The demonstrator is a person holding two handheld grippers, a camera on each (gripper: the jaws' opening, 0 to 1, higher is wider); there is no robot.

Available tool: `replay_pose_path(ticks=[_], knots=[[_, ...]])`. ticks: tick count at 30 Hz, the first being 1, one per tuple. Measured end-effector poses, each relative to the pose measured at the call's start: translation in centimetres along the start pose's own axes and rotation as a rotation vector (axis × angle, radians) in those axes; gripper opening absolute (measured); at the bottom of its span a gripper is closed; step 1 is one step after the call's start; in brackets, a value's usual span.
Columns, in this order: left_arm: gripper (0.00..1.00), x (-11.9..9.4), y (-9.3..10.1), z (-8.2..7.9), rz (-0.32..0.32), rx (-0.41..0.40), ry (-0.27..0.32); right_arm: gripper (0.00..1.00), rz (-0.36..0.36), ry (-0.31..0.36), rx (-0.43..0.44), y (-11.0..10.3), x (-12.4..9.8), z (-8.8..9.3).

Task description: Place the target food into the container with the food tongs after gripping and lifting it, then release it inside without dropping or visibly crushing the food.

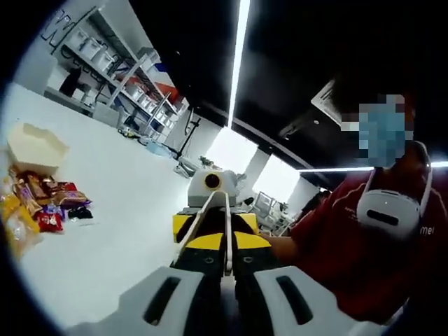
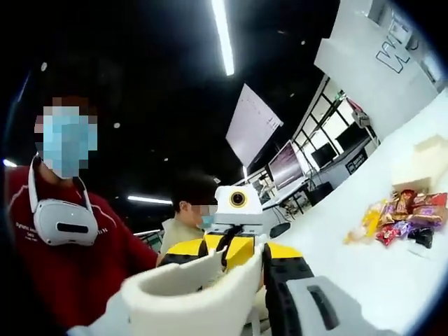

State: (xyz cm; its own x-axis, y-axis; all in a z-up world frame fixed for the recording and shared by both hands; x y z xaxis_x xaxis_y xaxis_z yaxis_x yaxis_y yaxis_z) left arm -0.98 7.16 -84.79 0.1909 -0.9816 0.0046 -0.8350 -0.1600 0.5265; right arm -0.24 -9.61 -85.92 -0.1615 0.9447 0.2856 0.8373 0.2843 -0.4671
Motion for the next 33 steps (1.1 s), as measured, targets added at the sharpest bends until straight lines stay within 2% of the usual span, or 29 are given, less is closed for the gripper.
replay_pose_path(ticks=[2,4,7,12,18,19,20,21,23,25,26,28,33], knots=[[0.02,0.0,-0.1,0.1,-0.008,-0.022,0.004,0.25,0.004,-0.009,0.031,0.0,0.0,0.0],[0.03,0.0,-0.1,0.1,-0.020,-0.044,0.000,0.23,0.003,-0.010,0.016,-0.1,0.1,0.0],[0.03,-0.2,0.1,0.0,-0.034,0.006,-0.007,0.23,0.011,-0.019,-0.016,-0.3,0.2,0.0],[0.04,-0.3,0.4,-0.1,-0.038,0.010,-0.021,0.23,0.011,-0.022,-0.029,-0.5,0.3,-0.1],[0.09,-0.5,0.5,-0.3,-0.083,0.042,-0.045,0.23,0.034,-0.029,-0.056,-0.6,0.0,-0.2],[0.09,-0.6,0.6,-0.2,-0.078,0.071,-0.067,0.20,0.060,-0.019,-0.053,-0.5,-0.2,-0.3],[0.08,-0.8,0.7,0.0,-0.061,0.107,-0.114,0.20,0.061,-0.017,-0.059,-0.3,-0.5,-0.5],[0.09,-0.8,0.6,0.1,-0.090,0.123,-0.120,0.20,0.055,0.001,-0.045,-0.4,-0.7,-0.7],[0.10,-0.8,0.7,0.0,-0.094,0.116,-0.091,0.19,0.050,0.026,-0.024,-0.4,-1.1,-0.9],[0.04,-0.6,0.7,0.1,-0.080,0.096,-0.115,0.19,0.065,0.014,-0.074,-0.5,-1.1,-0.9],[0.03,-0.6,0.7,0.2,-0.077,0.099,-0.117,0.19,0.070,0.014,-0.072,-0.6,-1.0,-0.9],[0.02,-0.5,0.7,0.1,-0.080,0.118,-0.115,0.19,0.070,0.020,-0.068,-0.6,-1.1,-0.9],[0.02,-0.7,0.8,0.2,-0.085,0.105,-0.114,0.20,0.078,0.014,-0.084,-0.7,-1.5,-1.1]])
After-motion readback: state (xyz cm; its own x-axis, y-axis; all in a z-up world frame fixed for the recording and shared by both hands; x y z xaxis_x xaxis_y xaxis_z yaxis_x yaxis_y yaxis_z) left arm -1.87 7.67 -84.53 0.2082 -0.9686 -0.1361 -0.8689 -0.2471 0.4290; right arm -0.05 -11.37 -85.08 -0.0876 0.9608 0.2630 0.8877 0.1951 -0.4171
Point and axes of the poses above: the point that each gripper's makers call its tool centre point, and the gripper's own axes: x roughly forward along the fingers, y roughly to its right, z roughly out of its underside, the point moved 10 cm from there along -x, roughly backward along the fingers, and after that the axes turned 5 degrees about -z, right-handed, at the moved point
